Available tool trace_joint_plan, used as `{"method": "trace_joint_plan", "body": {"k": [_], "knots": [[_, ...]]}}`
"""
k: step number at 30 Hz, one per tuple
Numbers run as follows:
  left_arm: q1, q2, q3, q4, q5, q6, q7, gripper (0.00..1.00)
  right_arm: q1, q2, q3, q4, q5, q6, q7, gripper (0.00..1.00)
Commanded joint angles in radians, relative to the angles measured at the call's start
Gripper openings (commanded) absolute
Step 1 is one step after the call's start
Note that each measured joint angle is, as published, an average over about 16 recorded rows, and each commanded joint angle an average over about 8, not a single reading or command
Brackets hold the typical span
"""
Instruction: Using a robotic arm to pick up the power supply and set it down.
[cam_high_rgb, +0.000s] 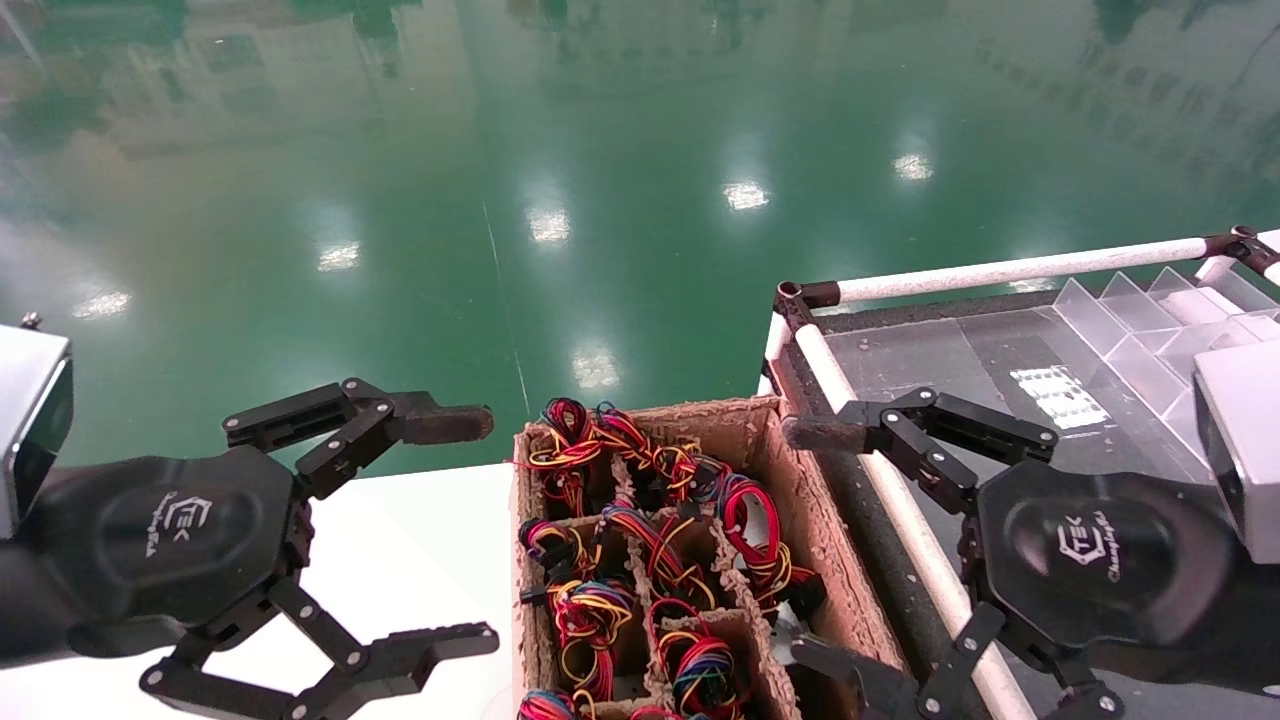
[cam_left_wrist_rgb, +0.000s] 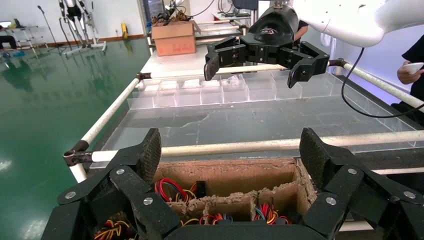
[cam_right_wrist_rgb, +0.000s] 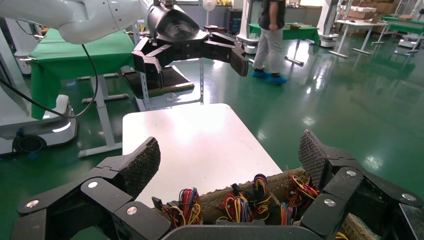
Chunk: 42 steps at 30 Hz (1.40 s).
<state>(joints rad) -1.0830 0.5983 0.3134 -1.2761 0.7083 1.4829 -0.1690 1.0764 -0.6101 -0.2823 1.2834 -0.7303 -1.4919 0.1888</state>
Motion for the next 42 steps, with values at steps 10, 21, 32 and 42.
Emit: {"method": "trace_joint_plan", "body": {"k": [10, 21, 32, 42], "knots": [[0.000, 0.000, 0.000, 0.000, 0.000, 0.000, 0.000, 0.30, 0.000, 0.000, 0.000, 0.000, 0.000, 0.000, 0.000, 1.00], [0.000, 0.000, 0.000, 0.000, 0.000, 0.000, 0.000, 0.00, 0.000, 0.000, 0.000, 0.000, 0.000, 0.000, 0.000, 1.00], [0.000, 0.000, 0.000, 0.000, 0.000, 0.000, 0.000, 0.00, 0.000, 0.000, 0.000, 0.000, 0.000, 0.000, 0.000, 1.00], [0.000, 0.000, 0.000, 0.000, 0.000, 0.000, 0.000, 0.00, 0.000, 0.000, 0.000, 0.000, 0.000, 0.000, 0.000, 1.00]]}}
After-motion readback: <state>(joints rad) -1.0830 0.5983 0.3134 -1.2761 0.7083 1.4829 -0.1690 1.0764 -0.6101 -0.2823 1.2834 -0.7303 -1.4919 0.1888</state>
